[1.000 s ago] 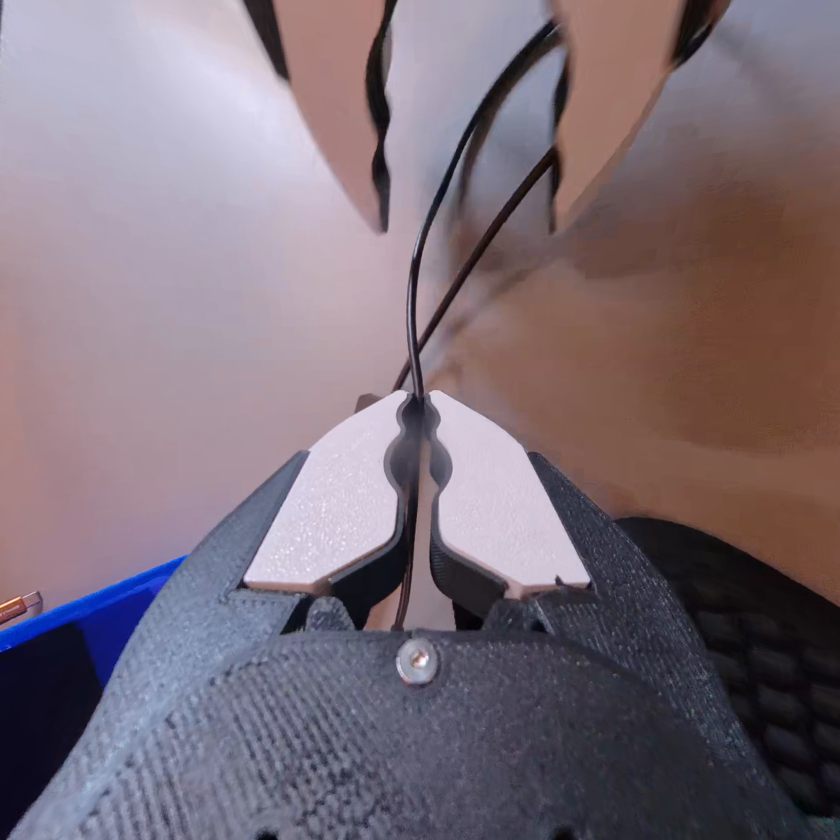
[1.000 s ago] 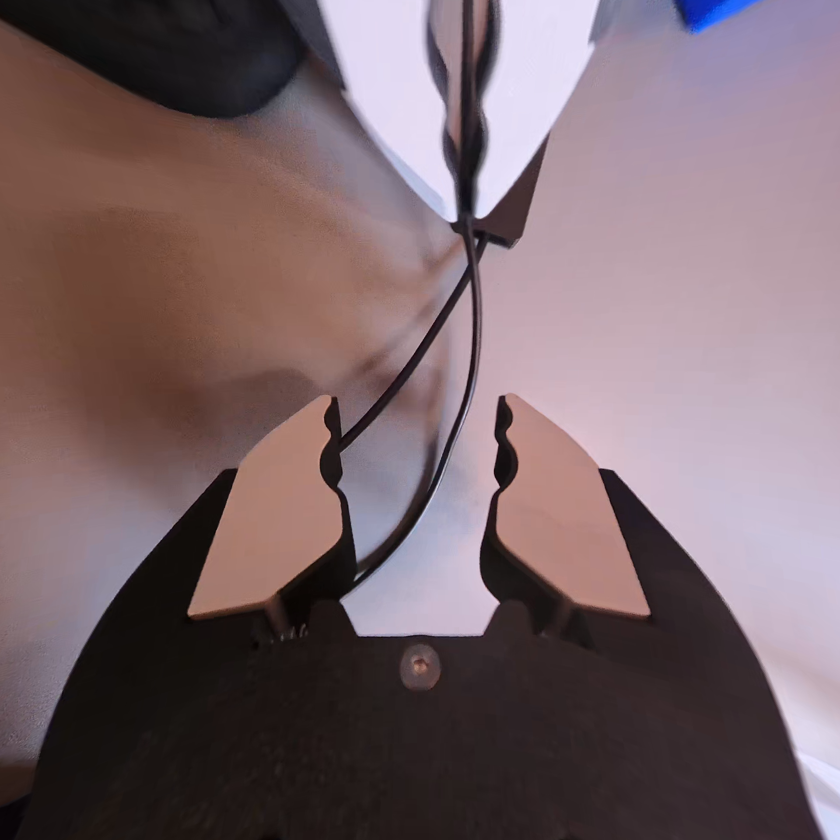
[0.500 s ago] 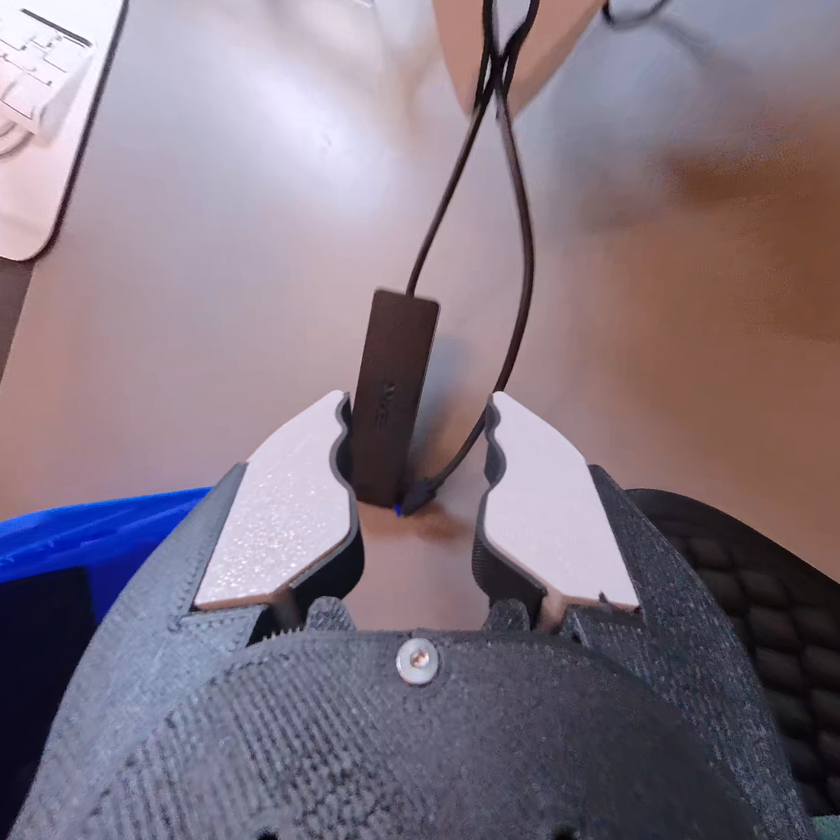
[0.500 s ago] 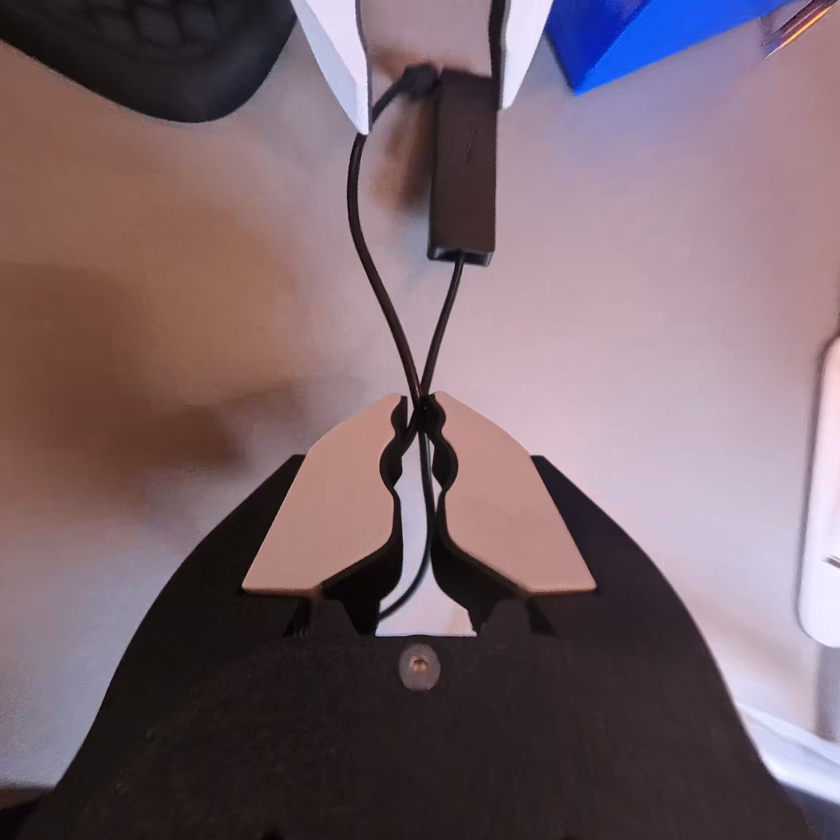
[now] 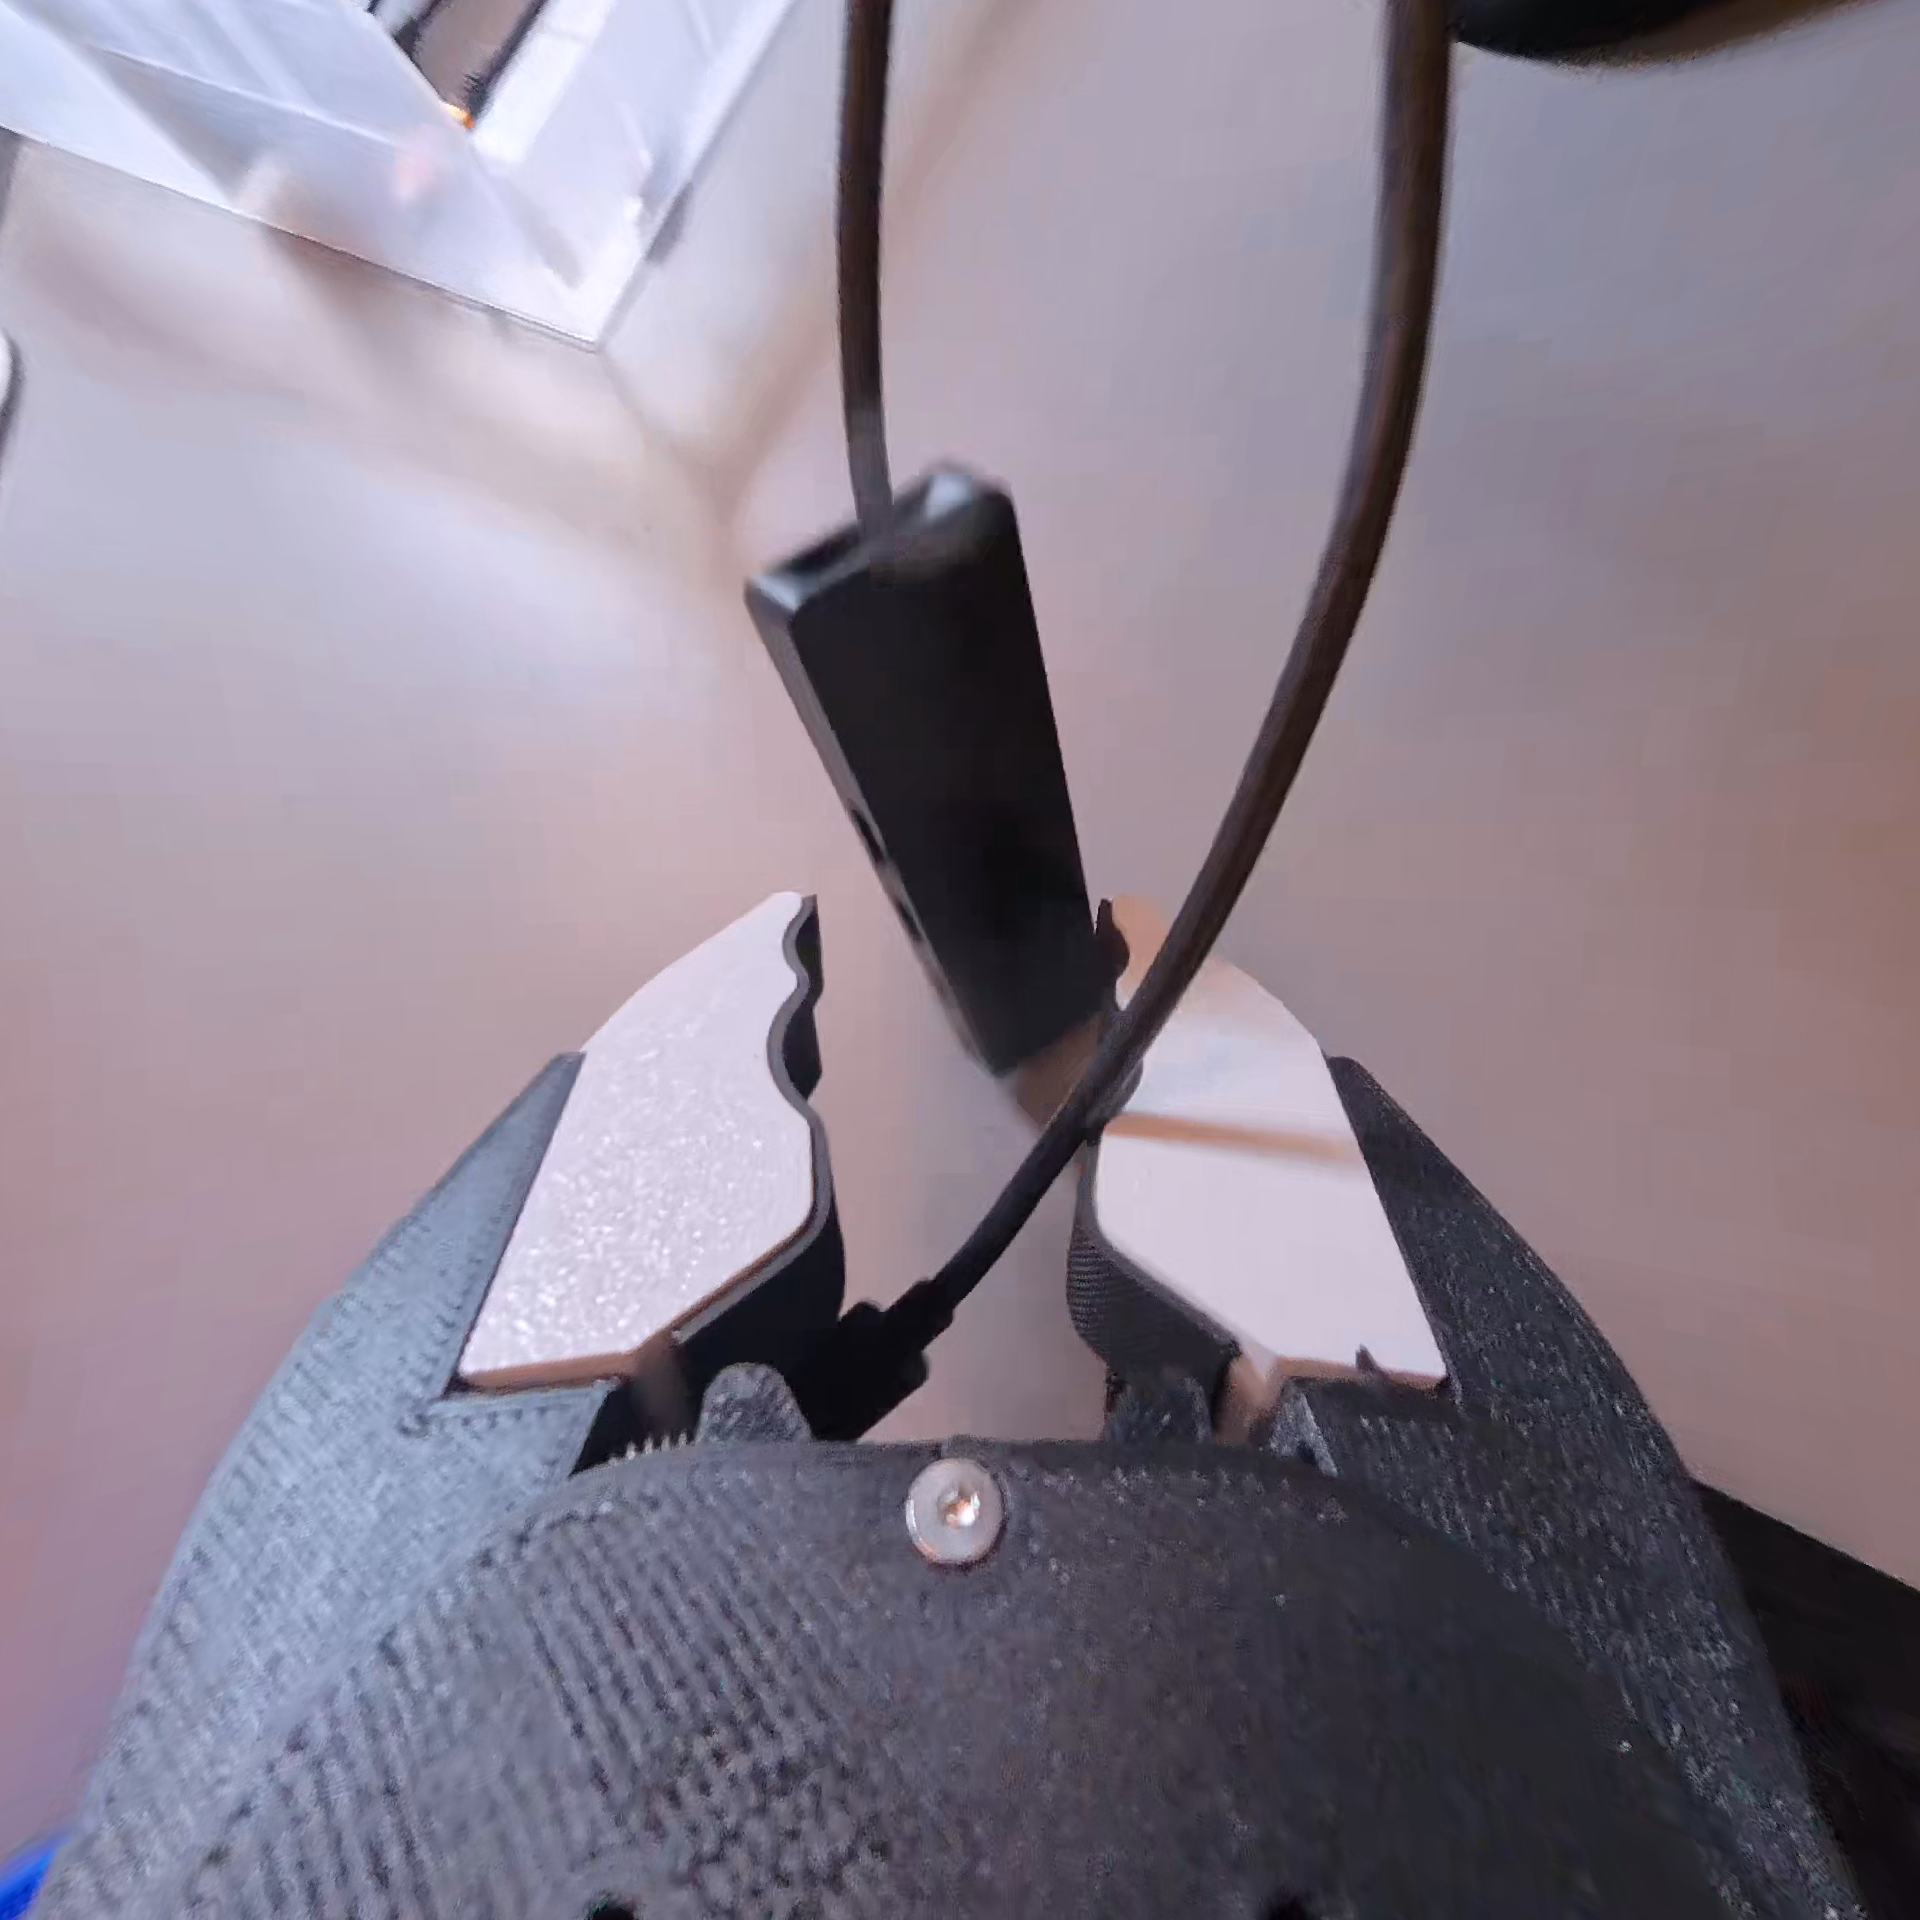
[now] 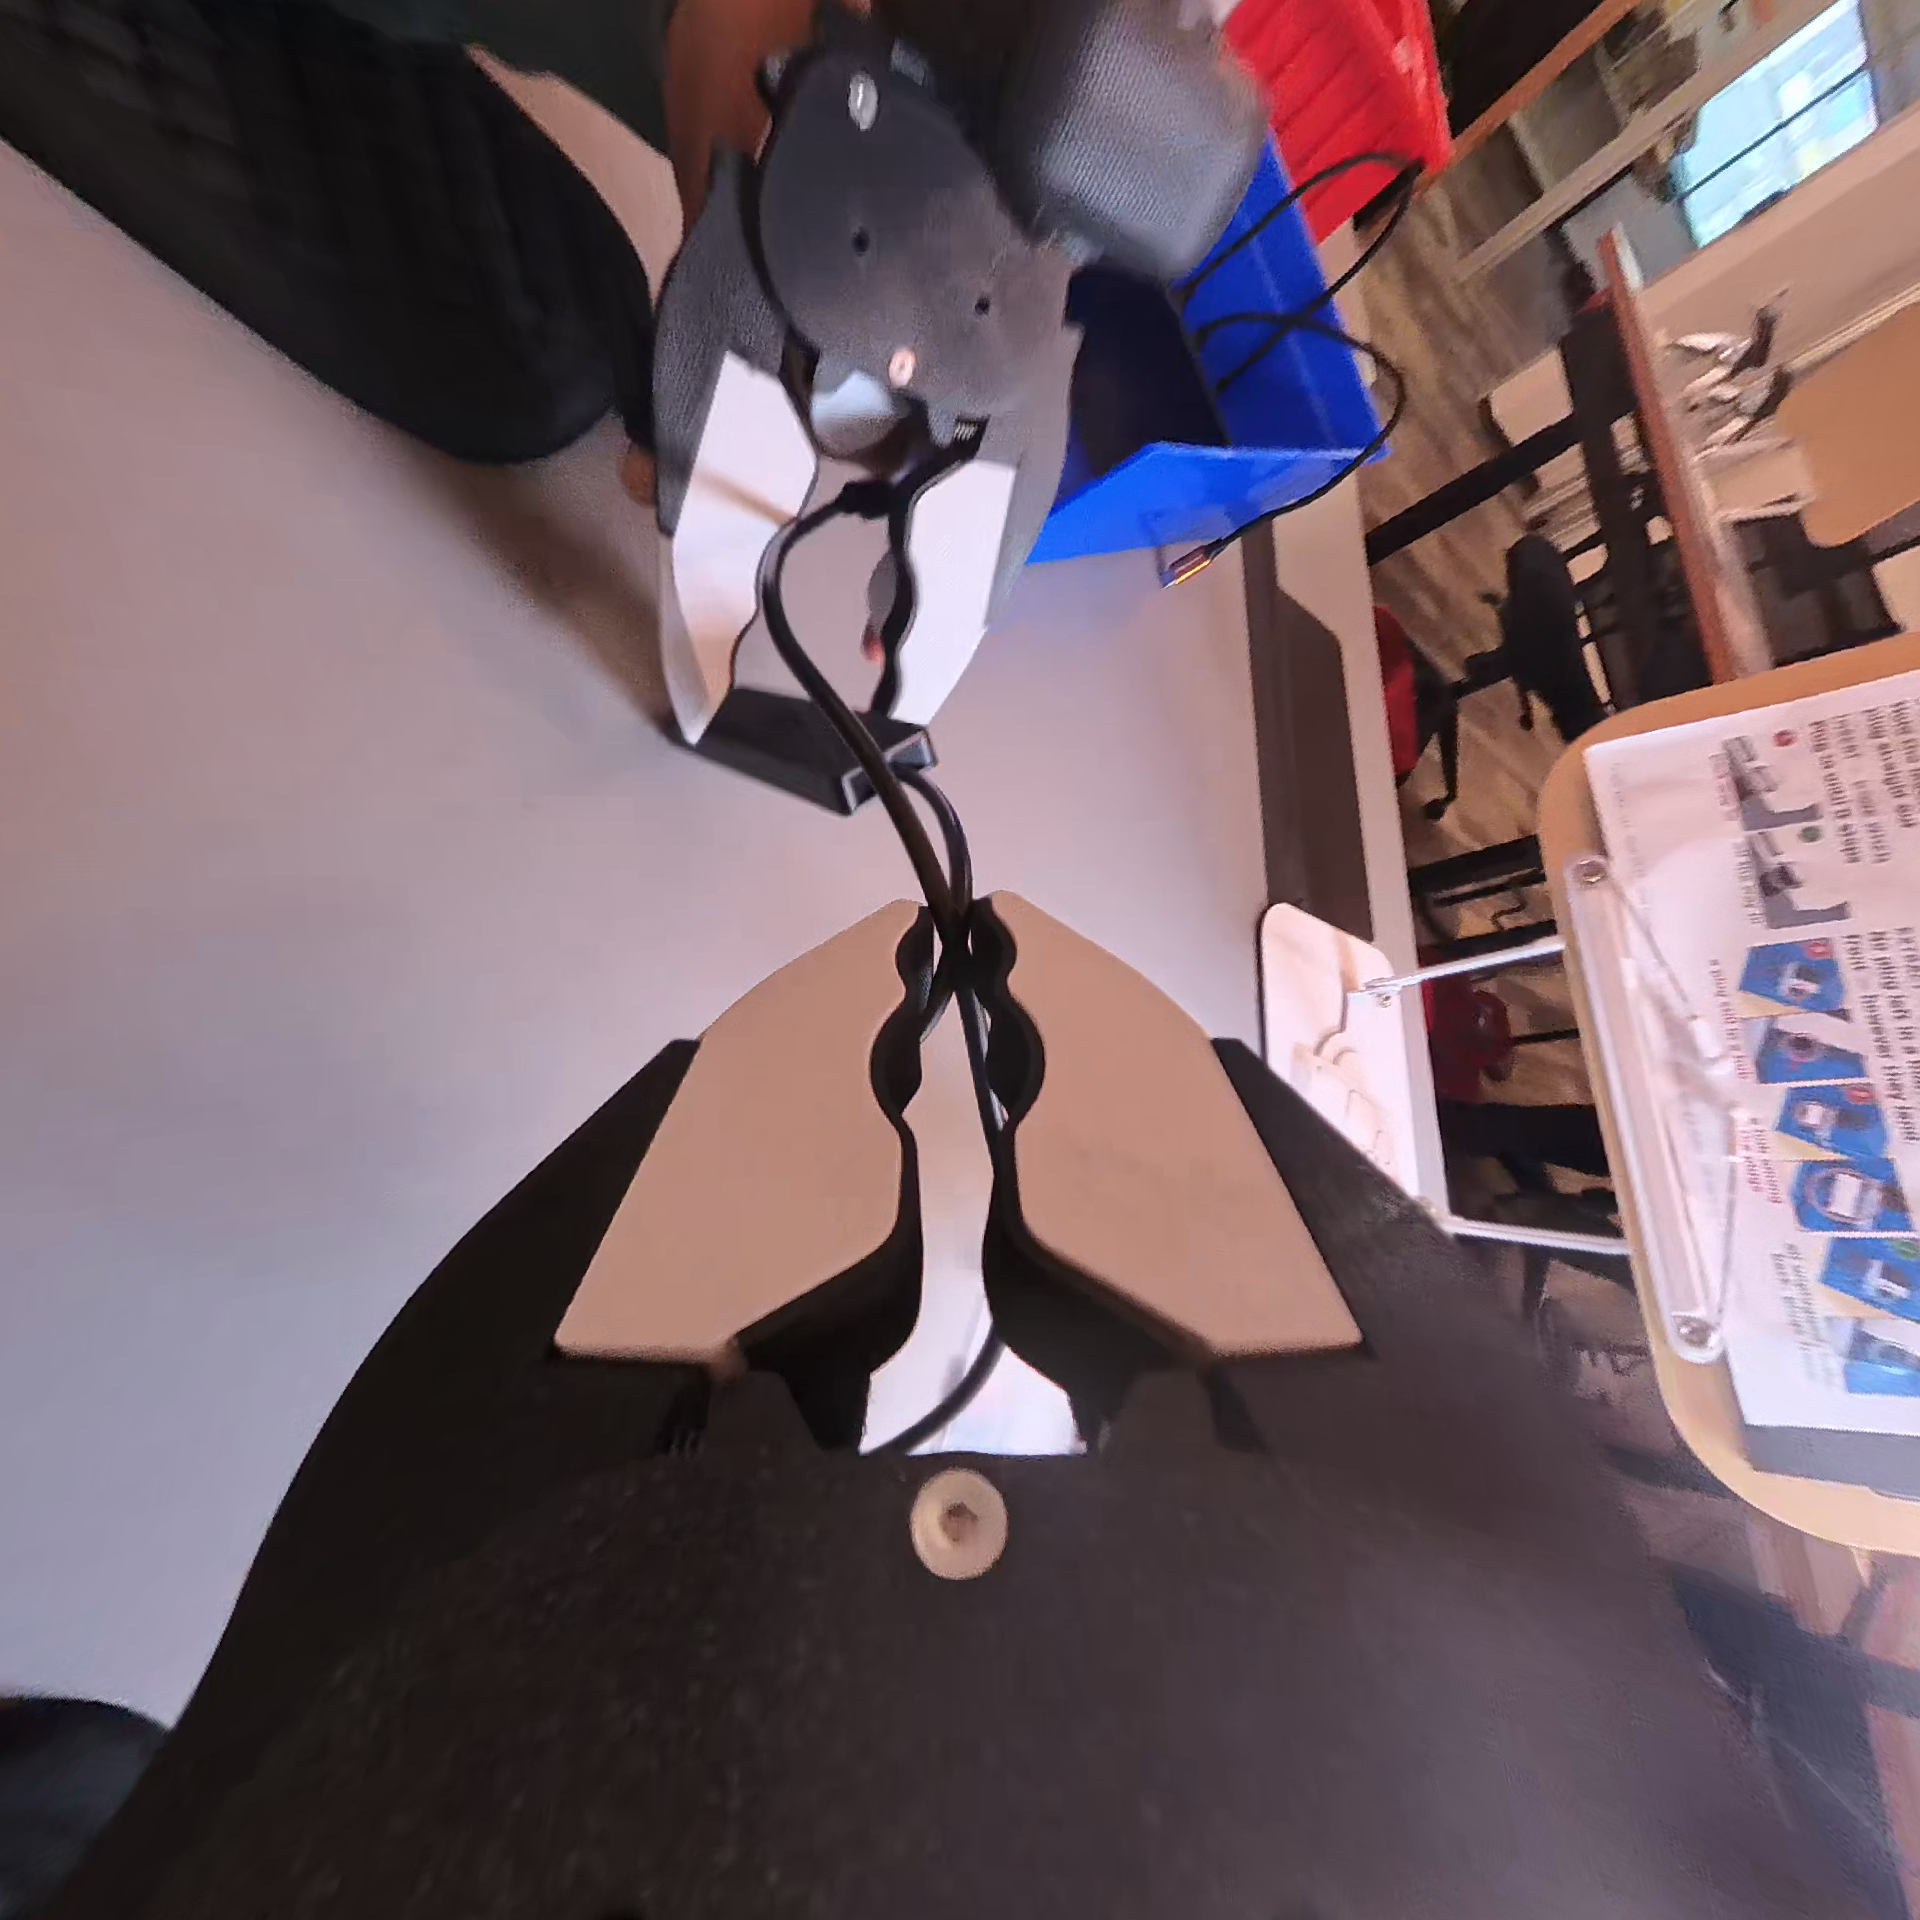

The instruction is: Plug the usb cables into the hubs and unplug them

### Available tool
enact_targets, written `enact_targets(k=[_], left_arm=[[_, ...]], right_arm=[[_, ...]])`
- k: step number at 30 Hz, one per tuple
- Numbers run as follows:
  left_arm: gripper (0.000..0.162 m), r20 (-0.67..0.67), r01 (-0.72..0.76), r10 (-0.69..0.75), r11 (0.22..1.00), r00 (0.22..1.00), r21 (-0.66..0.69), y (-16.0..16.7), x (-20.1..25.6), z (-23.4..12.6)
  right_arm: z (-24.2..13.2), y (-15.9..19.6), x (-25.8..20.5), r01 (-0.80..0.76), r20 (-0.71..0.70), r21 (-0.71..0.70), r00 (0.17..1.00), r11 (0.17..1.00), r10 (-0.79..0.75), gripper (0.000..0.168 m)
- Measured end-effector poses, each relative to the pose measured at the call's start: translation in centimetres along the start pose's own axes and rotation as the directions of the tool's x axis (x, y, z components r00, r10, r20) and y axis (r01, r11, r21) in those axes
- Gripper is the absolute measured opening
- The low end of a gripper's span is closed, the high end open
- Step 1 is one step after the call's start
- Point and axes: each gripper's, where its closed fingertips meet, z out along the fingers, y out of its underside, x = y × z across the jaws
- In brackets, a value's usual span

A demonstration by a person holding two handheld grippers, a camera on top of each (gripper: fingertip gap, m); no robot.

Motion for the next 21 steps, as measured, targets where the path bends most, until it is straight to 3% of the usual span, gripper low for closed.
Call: enact_targets(k=[3, 6, 12, 17, 21], left_arm=[[0.047, -0.154, 0.04, -0.035, 0.999, 0.987, 0.026, 0.3, 1.7, 1.0], [0.047, -0.264, 0.037, 0.003, 0.988, 0.964, 0.147, -1.3, 3.2, 0.3], [0.087, -0.394, 0.058, -0.002, 0.99, 0.919, 0.131, -0.8, 4.7, -3.9], [0.089, -0.3, 0.018, 0.02, 0.992, 0.954, 0.126, -1.7, 3.9, -6.5], [0.091, -0.326, -0.038, 0.06, 0.997, 0.943, 0.073, -3.2, 5.4, -4.8]], right_arm=[[-1.3, -0.8, 0.2, 0.002, -0.017, 0.081, 1.0, 0.997, 0.0, 0.008], [-1.8, -1.1, -0.2, 0.012, -0.013, 0.134, 1.0, 0.991, -0.011, 0.008], [-2.0, -0.9, -1.5, 0.036, 0.039, 0.167, 0.998, 0.985, -0.043, 0.008], [-1.6, -0.7, -2.4, 0.1, 0.057, 0.121, 0.993, 0.988, -0.107, 0.007], [-1.2, -1.3, -3.0, 0.143, 0.061, 0.126, 0.987, 0.982, -0.151, 0.007]])
